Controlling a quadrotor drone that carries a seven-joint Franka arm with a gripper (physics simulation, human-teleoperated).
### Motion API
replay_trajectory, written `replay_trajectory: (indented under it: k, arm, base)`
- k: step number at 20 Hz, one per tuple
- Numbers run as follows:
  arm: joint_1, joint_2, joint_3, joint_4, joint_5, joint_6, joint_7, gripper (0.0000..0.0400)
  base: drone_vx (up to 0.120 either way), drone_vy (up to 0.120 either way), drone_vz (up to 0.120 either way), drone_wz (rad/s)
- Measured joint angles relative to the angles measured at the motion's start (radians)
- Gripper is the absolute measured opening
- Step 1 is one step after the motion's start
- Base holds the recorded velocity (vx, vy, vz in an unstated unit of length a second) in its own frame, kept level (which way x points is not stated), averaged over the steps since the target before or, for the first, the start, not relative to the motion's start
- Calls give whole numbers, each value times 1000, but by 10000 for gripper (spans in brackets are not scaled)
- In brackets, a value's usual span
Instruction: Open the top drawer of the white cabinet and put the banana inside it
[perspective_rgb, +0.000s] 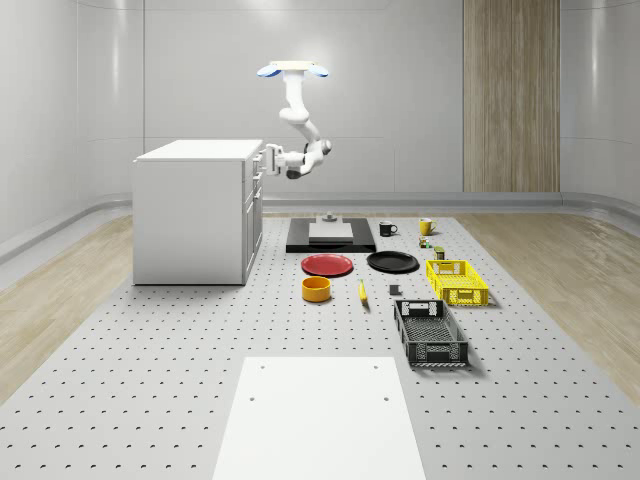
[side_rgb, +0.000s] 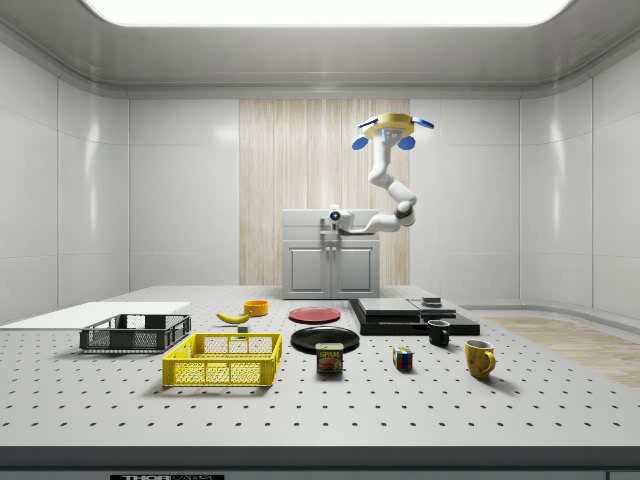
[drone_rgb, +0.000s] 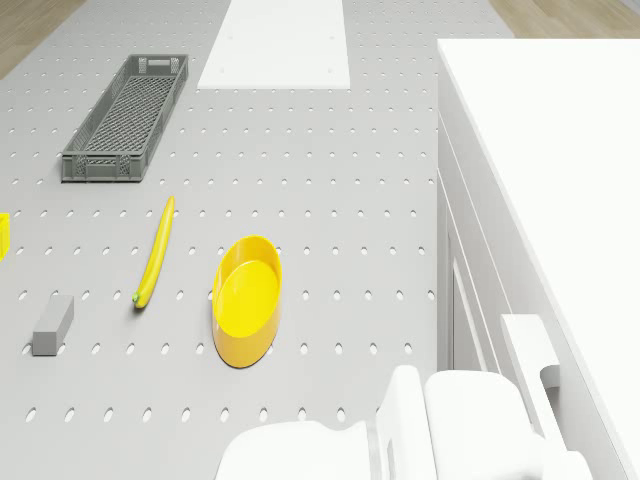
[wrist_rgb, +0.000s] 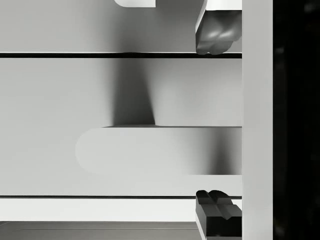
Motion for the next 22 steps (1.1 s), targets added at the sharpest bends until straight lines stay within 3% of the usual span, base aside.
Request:
replay_trajectory:
  k: [22]
  arm:
    - [-42, 22, 17, -17, 28, -30, -34, 400]
  base:
    - [0, 0, 0, 0]
